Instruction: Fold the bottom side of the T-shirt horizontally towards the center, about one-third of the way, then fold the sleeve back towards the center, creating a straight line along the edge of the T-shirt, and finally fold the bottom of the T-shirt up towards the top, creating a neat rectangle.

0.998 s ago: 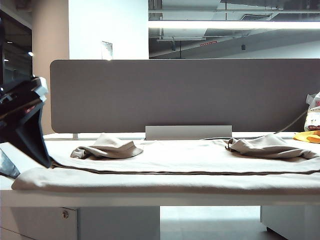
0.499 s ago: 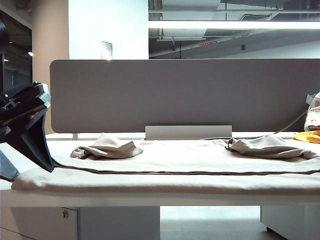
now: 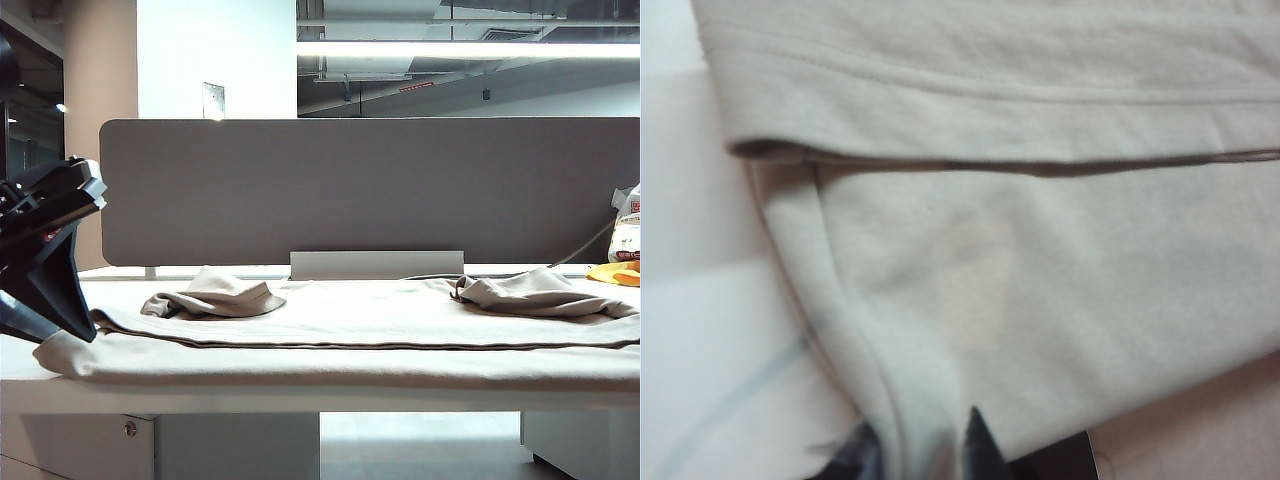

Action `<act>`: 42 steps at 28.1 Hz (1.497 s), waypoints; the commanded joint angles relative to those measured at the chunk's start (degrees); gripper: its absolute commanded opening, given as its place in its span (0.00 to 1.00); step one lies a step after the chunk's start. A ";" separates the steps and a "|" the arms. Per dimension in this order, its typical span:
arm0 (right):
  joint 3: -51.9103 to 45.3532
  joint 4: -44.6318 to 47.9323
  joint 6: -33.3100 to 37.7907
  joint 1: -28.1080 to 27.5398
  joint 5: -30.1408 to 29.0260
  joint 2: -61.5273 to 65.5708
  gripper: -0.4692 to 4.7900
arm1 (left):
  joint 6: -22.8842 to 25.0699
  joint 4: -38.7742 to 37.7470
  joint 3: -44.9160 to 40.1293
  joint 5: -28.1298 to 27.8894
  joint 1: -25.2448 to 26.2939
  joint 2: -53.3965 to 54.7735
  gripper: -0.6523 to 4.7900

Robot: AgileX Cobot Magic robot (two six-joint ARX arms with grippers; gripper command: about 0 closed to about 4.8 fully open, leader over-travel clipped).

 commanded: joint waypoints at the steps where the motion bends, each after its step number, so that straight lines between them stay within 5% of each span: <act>1: 0.07 1.18 0.02 0.07 -0.83 -0.11 0.17 | 0.00 1.46 0.07 -0.11 0.07 0.98 0.21; 5: 0.07 1.84 0.00 0.07 -2.14 -0.11 0.08 | -0.17 1.95 0.07 0.24 0.07 3.19 0.17; 7: 0.07 2.32 0.00 0.07 -2.51 -0.11 0.08 | -0.13 2.10 0.07 0.33 0.07 4.13 0.11; 18: 0.17 4.79 0.15 0.04 -5.44 -0.15 0.08 | 0.26 3.56 2.23 0.28 0.09 4.50 0.11; 42: 18.75 7.13 1.84 0.11 -6.40 3.78 0.08 | 9.11 -0.15 23.93 -7.39 1.16 11.13 0.11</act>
